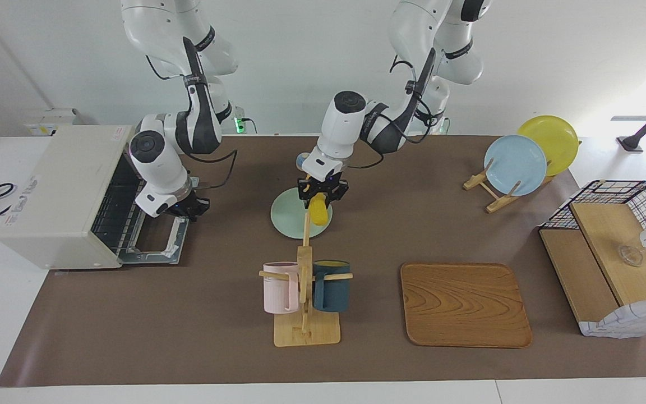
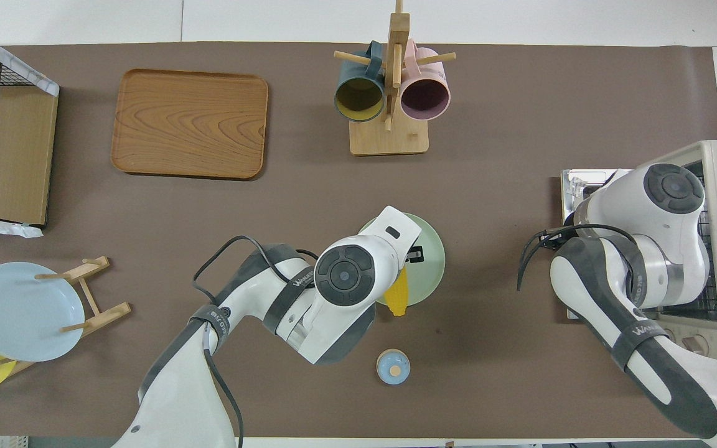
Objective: Put corn in oven
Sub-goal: 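Lower the corn onto the green plate while the right gripper approaches the plate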
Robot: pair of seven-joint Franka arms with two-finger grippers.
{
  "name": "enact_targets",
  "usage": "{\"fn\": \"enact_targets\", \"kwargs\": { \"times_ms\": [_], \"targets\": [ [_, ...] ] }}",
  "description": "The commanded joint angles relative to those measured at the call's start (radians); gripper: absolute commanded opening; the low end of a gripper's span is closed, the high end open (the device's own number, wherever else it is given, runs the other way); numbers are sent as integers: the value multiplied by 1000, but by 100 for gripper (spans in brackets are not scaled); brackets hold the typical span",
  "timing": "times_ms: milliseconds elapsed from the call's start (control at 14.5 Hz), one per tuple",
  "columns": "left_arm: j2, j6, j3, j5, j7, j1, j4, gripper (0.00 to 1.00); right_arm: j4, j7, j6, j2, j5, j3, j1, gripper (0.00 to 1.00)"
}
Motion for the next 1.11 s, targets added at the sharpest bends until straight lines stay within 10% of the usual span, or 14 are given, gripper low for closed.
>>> {"fn": "enact_targets", "kwargs": {
  "times_ms": [0,414,553,622,691,1036],
  "targets": [
    [16,17,20,-2,-11,-22,19,0,31,61,12,20,-8,-5,35,0],
    [27,46,20,4,-1,-16,16,0,182,95,-239,-63,19,18,97,27],
    [27,44,22,10,1,-16,14,41,247,100,-356,-89,19,18,97,30],
    [25,37,22,10,1,-16,14,87,250,98,-370,-106,19,19,95,31],
    [25,30,22,10,-1,-15,16,100,250,95,-375,-120,21,19,92,33],
    [-82,-132,22,10,31,46,20,100,262,103,-447,-209,76,24,137,38]
  ]
}}
